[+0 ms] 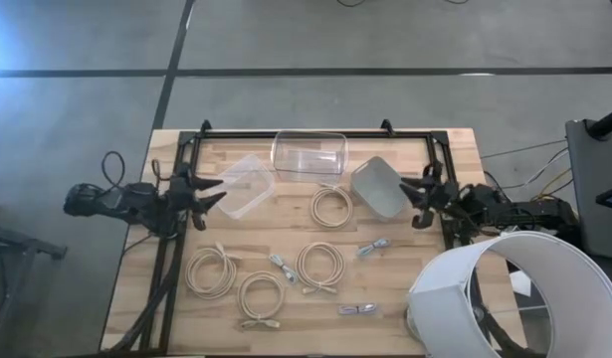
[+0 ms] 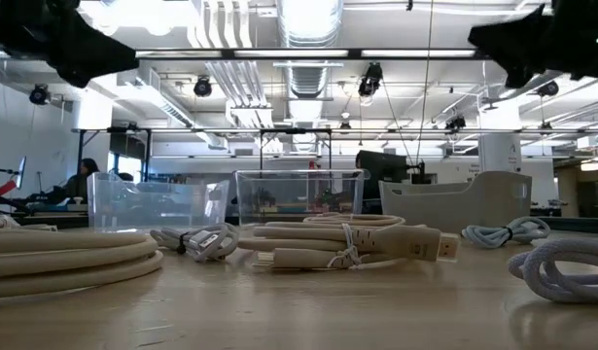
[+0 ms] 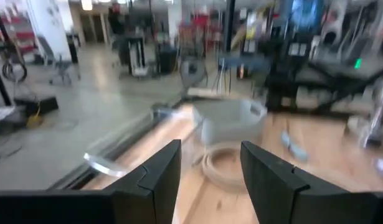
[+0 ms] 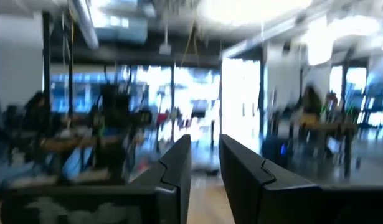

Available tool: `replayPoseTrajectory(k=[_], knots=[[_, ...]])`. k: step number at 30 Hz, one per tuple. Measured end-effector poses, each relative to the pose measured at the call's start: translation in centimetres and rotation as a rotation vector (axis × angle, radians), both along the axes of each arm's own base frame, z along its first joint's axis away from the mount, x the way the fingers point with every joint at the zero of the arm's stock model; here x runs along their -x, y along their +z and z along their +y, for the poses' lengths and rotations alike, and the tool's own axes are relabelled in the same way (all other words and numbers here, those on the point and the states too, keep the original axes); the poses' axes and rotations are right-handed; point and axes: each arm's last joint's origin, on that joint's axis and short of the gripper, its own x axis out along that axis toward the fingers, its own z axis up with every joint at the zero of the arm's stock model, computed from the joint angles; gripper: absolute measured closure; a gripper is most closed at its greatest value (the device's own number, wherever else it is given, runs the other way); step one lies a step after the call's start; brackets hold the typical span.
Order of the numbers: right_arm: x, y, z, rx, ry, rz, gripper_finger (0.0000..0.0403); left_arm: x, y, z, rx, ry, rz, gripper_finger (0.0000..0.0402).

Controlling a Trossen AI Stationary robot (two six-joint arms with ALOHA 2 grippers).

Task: Pick & Place USB Port
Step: Put the brown HDMI cable into the left transparent bin

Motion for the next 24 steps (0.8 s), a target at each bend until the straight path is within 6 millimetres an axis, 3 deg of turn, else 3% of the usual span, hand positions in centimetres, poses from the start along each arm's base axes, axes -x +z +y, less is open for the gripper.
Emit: replayPoseTrajectory(k=[5, 11, 17, 24], knots=[[-0.3, 0.6, 0.0, 0.036, -0.017, -0.015, 0.0292, -0.9, 1.5, -0.3, 0.016, -0.031, 0.165, 0.0232], [-1.8, 2.3, -0.1, 0.017, -0.014, 0.054, 0.0262, -2.9, 1.4, -1.3, 0.165, -0.205, 0.36, 0.0232], [-4.0, 5.7, -0.1, 0.123, -0.055, 0.122, 0.0257, -4.3, -0.4, -2.1, 0.304, -0.282, 0.512, 0.0232], [-6.8, 7.7, -0.4, 0.023, -0.124, 0.174, 0.0261, -4.5, -3.7, -2.8, 0.465, -0.322, 0.73, 0.0232]])
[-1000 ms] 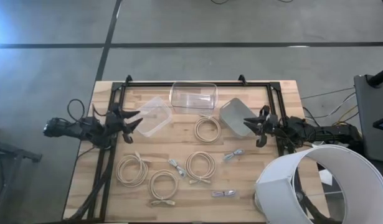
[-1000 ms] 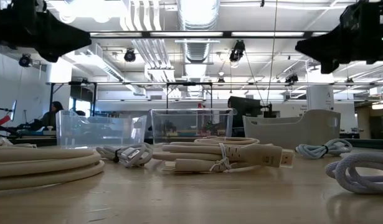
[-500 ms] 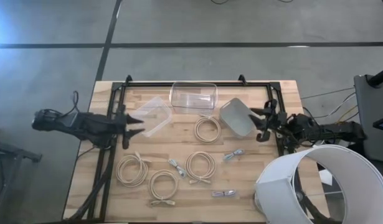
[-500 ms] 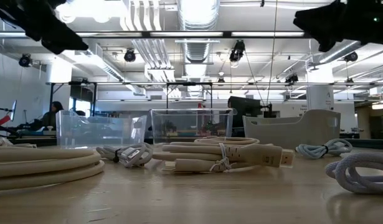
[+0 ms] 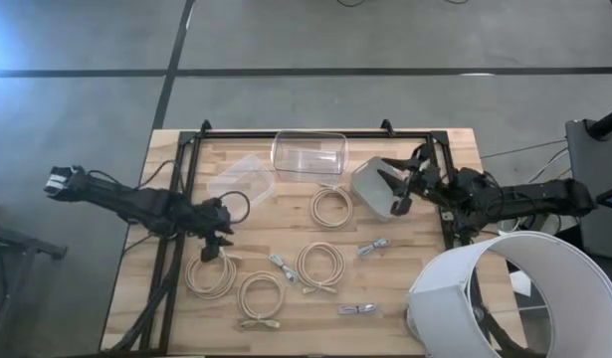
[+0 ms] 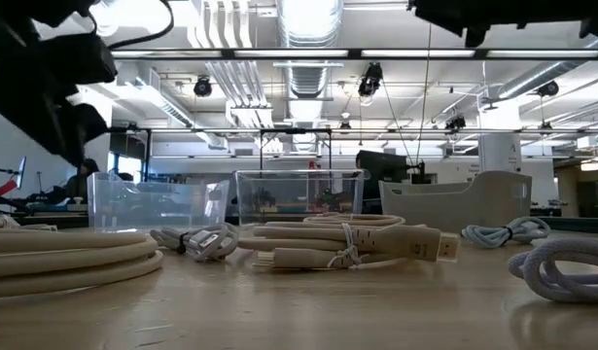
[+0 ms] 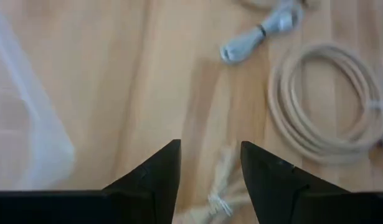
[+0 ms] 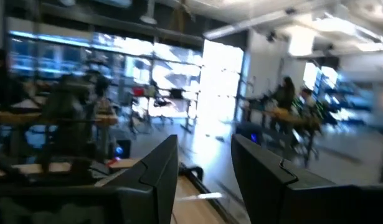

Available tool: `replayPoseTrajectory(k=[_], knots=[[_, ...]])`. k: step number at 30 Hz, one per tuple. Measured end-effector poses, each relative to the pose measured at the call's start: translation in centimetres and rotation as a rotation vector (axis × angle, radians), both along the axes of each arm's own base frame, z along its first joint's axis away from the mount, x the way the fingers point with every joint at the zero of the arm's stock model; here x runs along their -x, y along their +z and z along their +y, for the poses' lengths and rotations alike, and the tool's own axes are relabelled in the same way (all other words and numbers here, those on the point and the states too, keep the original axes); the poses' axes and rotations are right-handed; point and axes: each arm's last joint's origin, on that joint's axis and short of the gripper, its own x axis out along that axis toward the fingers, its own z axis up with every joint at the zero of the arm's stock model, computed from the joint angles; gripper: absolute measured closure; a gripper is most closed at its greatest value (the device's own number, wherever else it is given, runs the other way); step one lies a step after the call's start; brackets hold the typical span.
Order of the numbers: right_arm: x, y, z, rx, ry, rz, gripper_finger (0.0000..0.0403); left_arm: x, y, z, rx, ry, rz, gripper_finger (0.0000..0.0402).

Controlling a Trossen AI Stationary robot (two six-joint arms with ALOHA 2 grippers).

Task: Pick & Place USB Port
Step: Put the brown HDMI cable into the left transparent bin

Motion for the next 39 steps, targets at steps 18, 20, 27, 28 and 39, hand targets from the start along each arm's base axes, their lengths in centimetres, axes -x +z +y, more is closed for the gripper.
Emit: replayPoseTrajectory(k=[18, 20, 27, 28, 39], knots=[[-4.9, 1.6, -0.2, 0.051, -0.042, 0.175, 0.027, -0.3, -3.5, -3.0, -0.099, -0.228, 0.247, 0.0245], [-5.2, 1.6, -0.2, 0.067, -0.045, 0.186, 0.0272, -0.4, -4.1, -3.2, -0.13, -0.221, 0.263, 0.0251], [-5.6, 1.7, -0.2, 0.081, -0.047, 0.194, 0.0273, -1.4, -5.1, -3.5, -0.214, -0.234, 0.271, 0.0259], [-5.6, 1.8, -0.2, 0.086, -0.047, 0.196, 0.0273, -1.5, -5.2, -3.6, -0.217, -0.237, 0.276, 0.0259], [-5.5, 1.8, -0.2, 0.091, -0.046, 0.196, 0.0279, -2.5, -7.4, -4.0, -0.253, -0.237, 0.361, 0.0306]])
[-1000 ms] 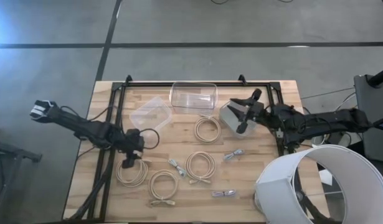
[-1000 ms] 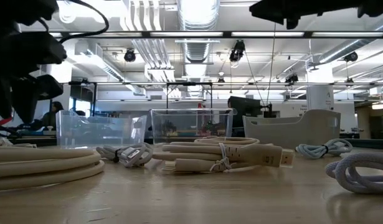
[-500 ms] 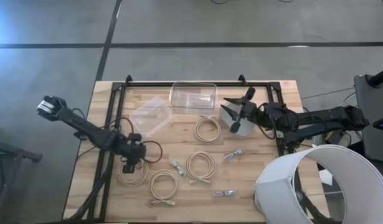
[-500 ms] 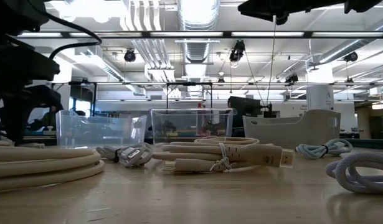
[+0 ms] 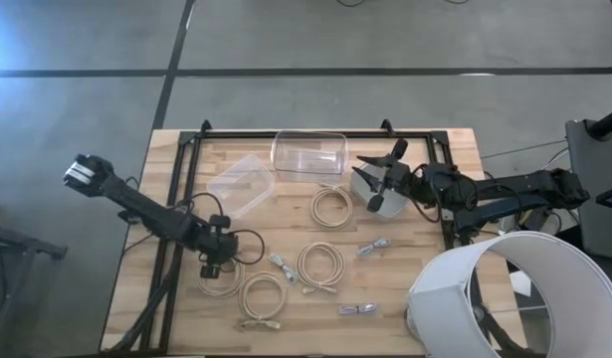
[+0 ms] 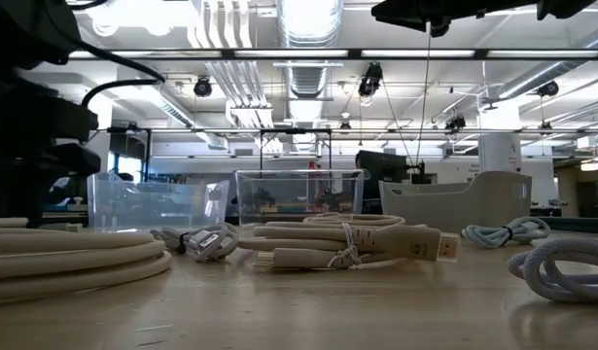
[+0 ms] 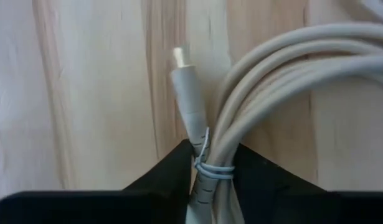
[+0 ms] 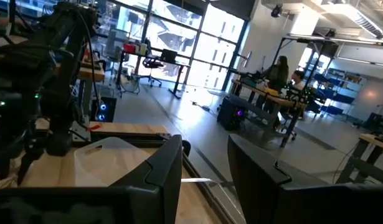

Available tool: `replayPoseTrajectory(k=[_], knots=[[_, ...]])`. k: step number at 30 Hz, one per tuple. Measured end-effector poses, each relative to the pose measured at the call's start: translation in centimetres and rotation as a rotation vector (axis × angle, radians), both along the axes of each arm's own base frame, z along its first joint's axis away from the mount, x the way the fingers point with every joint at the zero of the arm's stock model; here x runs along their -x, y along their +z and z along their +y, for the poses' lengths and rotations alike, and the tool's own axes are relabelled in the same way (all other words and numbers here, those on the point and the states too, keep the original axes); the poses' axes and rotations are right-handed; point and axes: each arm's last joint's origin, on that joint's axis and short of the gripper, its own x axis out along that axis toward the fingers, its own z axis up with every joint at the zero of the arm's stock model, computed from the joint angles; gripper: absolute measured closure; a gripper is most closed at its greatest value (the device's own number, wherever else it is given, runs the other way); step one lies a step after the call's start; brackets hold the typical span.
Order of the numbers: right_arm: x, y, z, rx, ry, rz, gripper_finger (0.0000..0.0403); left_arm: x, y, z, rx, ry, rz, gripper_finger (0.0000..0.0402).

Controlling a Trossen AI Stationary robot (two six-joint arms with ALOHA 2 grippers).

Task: Pick & Place USB Port
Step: Put the brown HDMI cable into the left transparent bin

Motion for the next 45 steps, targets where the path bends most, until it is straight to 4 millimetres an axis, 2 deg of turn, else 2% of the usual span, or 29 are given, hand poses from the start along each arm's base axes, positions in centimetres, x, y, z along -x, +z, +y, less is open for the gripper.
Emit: replayPoseTrajectory(k=[3, 7, 11, 14, 18, 22, 25, 29, 35, 39, 45], knots=[[0.0, 0.0, 0.0, 0.0, 0.0, 0.0, 0.0278, -0.7, 0.4, -0.3, 0.013, 0.012, -0.042, 0.0339], [0.0, 0.0, 0.0, 0.0, 0.0, 0.0, 0.0282, -1.6, 2.1, -0.5, -0.024, 0.031, -0.123, 0.0342], [0.0, 0.0, 0.0, 0.003, 0.0, 0.002, 0.0281, -2.8, 5.7, -0.3, -0.213, 0.088, -0.28, 0.0339], [0.0, 0.0, 0.0, 0.004, -0.001, 0.002, 0.028, -2.8, 8.2, 0.3, -0.416, 0.094, -0.292, 0.033], [0.0, 0.0, 0.0, 0.008, -0.001, 0.003, 0.028, -3.5, 12.2, 1.3, -0.583, 0.187, -0.375, 0.033], [0.0, 0.0, 0.0, 0.033, -0.003, 0.014, 0.028, -4.6, 15.4, 2.7, -0.638, 0.312, -0.457, 0.0331], [0.0, 0.0, 0.0, 0.035, -0.003, 0.015, 0.028, -5.1, 16.4, 4.7, -0.657, 0.405, -0.45, 0.033], [0.0, 0.0, 0.0, 0.046, -0.004, 0.02, 0.028, -5.2, 16.3, 8.0, -0.698, 0.558, -0.394, 0.033], [0.0, 0.0, 0.0, 0.047, -0.005, 0.021, 0.028, -4.0, 14.0, 12.2, -0.758, 0.729, -0.248, 0.0329], [0.0, 0.0, 0.0, 0.047, -0.005, 0.022, 0.028, -3.2, 12.4, 13.4, -0.765, 0.794, -0.188, 0.0329], [0.0, 0.0, 0.0, 0.041, -0.004, 0.02, 0.028, -2.4, 9.7, 13.5, -0.717, 0.78, -0.12, 0.0328]])
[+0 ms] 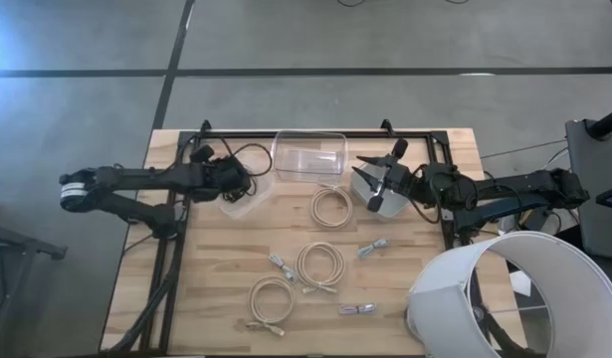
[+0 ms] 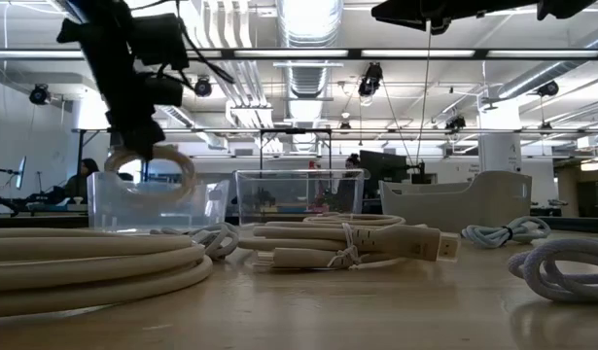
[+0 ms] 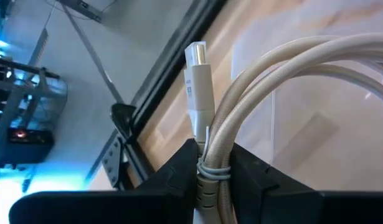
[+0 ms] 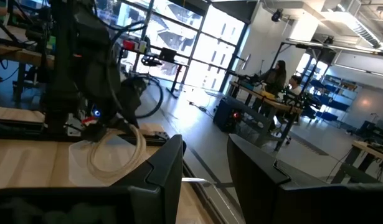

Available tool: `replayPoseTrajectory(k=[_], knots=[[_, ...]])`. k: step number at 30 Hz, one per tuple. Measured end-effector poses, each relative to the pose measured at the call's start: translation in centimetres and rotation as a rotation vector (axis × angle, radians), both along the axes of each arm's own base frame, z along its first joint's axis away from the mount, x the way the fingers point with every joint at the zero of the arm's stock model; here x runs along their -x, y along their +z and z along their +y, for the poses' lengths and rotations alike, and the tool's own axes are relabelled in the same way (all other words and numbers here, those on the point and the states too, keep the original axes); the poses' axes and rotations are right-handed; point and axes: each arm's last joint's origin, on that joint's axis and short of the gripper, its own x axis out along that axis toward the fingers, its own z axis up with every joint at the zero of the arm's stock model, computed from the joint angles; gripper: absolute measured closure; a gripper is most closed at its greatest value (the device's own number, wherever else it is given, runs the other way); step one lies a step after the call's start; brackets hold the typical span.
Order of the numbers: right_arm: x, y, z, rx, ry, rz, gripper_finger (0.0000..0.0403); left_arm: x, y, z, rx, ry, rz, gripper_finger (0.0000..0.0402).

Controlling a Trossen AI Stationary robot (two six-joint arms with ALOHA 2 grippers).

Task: Pick & Place USB Port
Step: Put the brown HDMI cable into the left transparent bin

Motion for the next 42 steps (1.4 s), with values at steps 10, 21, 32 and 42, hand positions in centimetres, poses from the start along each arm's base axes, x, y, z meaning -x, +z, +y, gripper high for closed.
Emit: replayPoseTrajectory(k=[10, 21, 32, 42], knots=[[0.0, 0.0, 0.0, -0.015, 0.002, -0.004, 0.028, 0.5, -1.5, -0.2, 0.079, -0.015, 0.011, 0.0272], [-1.6, -1.1, -0.5, -0.11, -0.019, 0.086, 0.028, -0.6, 1.1, 0.0, 0.038, -0.087, 0.002, 0.0215], [-5.4, -1.8, -1.4, -0.323, -0.111, 0.409, 0.028, -2.5, 5.2, -0.9, 0.17, -0.319, -0.121, 0.0215], [-9.5, -3.5, -1.7, -0.395, -0.176, 0.682, 0.028, -4.7, 5.9, -5.3, 0.381, -0.673, -0.317, 0.0217]])
